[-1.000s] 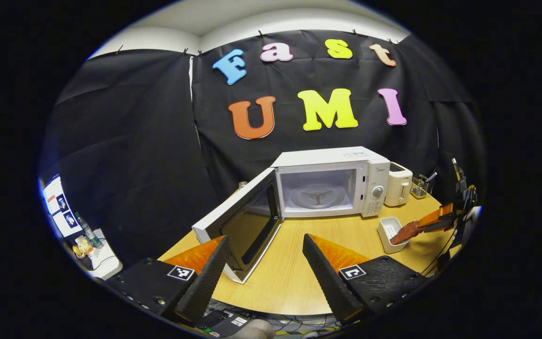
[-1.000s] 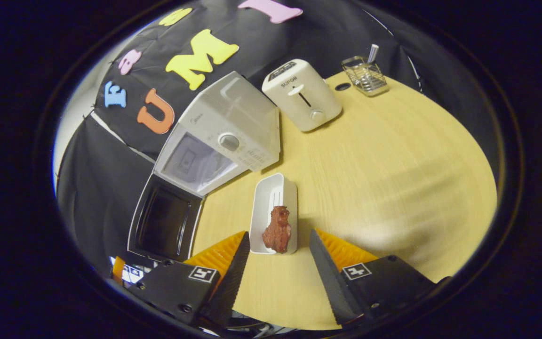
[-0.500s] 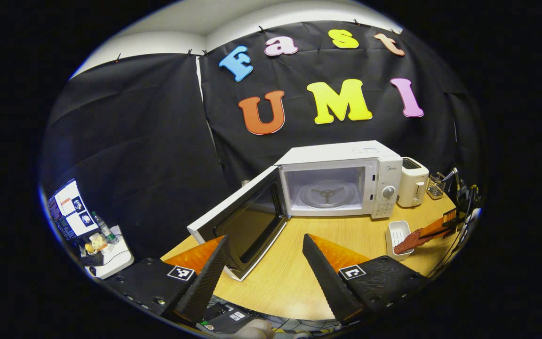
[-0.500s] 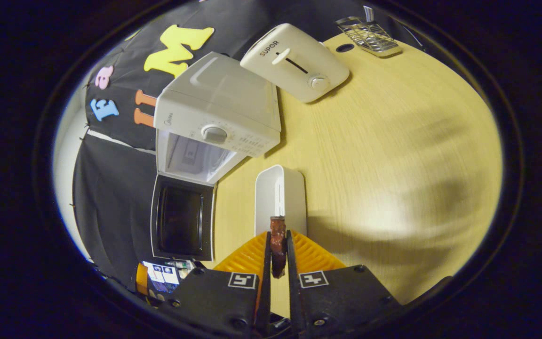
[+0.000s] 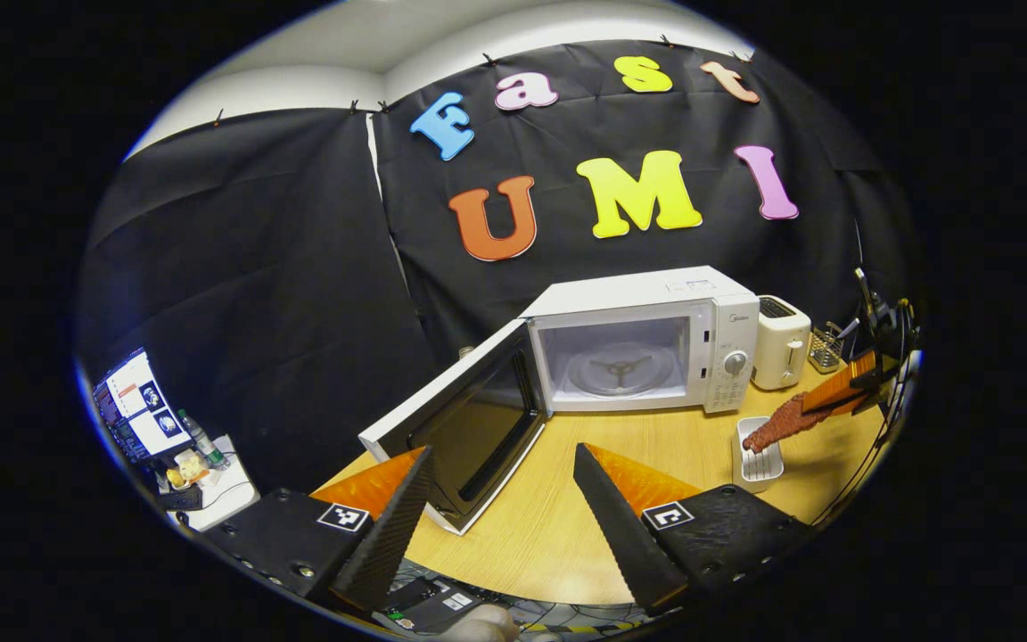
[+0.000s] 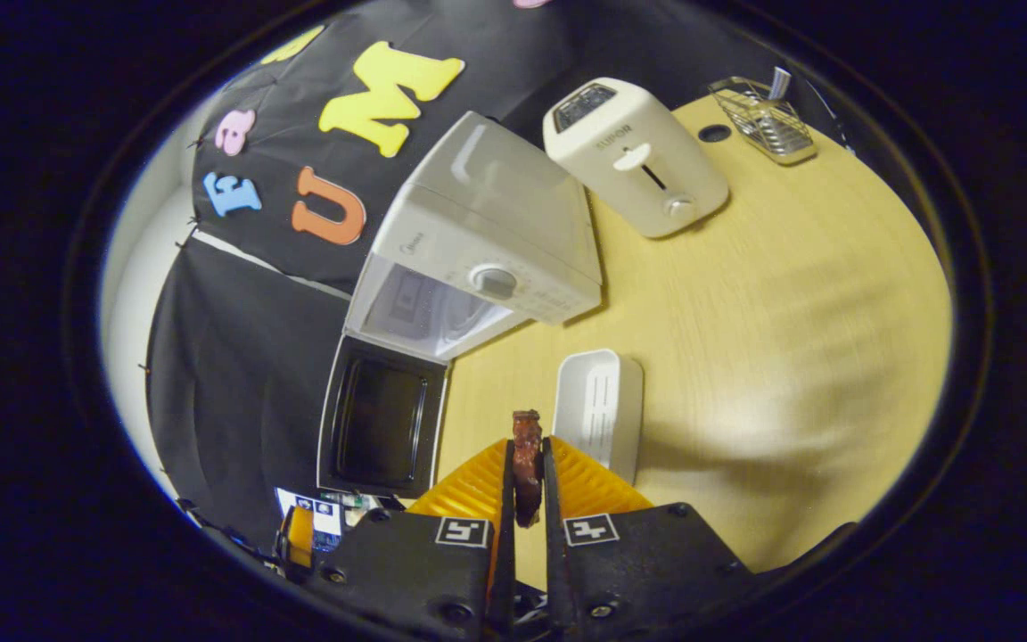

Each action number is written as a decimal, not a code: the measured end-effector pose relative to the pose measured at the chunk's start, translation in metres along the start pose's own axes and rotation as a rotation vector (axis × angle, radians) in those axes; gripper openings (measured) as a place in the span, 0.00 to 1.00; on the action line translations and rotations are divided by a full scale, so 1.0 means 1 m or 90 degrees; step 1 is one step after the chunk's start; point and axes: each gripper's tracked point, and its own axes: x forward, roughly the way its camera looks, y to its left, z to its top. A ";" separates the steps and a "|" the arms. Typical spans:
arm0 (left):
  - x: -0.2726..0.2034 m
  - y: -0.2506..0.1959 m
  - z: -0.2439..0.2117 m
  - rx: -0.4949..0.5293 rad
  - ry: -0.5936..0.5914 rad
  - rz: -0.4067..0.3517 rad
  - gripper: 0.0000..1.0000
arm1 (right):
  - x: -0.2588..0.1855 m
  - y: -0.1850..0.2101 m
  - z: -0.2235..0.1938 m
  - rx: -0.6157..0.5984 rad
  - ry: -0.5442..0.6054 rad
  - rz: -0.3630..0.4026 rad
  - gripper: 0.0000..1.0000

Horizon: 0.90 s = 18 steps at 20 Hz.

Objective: Open the microwave oven with the left hand, put the food in, and close the microwave oven.

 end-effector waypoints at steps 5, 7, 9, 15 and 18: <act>0.011 0.013 -0.006 0.015 -0.002 -0.071 0.95 | 0.025 0.075 -0.004 0.030 -0.085 0.043 0.17; 0.018 0.023 -0.009 0.017 -0.001 -0.103 0.96 | 0.044 0.095 -0.003 0.039 -0.133 0.039 0.17; 0.024 0.038 -0.014 0.026 -0.001 -0.128 0.96 | 0.069 0.120 -0.005 0.071 -0.180 0.061 0.17; 0.041 0.088 -0.023 0.045 -0.026 -0.163 0.96 | 0.162 0.158 0.006 0.116 -0.331 0.058 0.17; 0.044 0.101 -0.037 0.058 -0.027 -0.172 0.96 | 0.214 0.165 0.013 0.149 -0.397 0.041 0.17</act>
